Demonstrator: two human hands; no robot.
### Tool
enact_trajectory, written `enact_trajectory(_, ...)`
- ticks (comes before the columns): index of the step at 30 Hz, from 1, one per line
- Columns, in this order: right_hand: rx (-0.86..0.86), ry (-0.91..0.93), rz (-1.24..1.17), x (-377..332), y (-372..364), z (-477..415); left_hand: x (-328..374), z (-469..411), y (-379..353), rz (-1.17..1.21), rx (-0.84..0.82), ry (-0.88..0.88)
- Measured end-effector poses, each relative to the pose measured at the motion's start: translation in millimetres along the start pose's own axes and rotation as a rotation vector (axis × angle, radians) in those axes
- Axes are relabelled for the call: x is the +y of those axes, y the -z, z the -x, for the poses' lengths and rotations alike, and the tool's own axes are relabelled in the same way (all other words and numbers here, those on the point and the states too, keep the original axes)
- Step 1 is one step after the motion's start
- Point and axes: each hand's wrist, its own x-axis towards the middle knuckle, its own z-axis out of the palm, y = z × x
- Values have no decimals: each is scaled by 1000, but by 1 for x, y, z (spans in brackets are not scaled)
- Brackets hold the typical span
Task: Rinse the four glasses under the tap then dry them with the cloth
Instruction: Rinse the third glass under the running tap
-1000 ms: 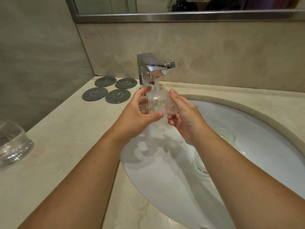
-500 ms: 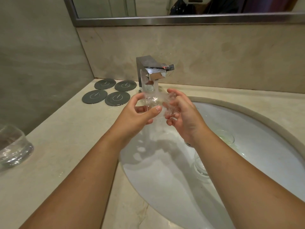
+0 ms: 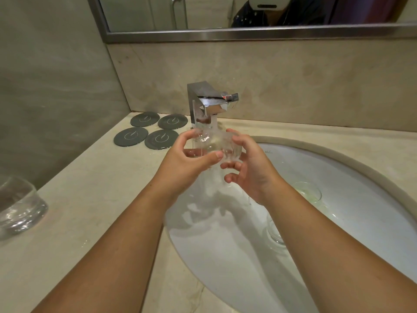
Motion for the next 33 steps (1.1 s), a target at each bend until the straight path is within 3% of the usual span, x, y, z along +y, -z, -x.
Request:
enact_trajectory(8,62,65,-43,2,0,-3,-3,-1,-4,38,-82,21)
enact_trajectory(22,70,-343,-42,5,4,-2,0,0,-7,-68,4,-84)
enact_trajectory(33,222,-330,-40,1,13,-3,11,6,-16,-243,19,-63)
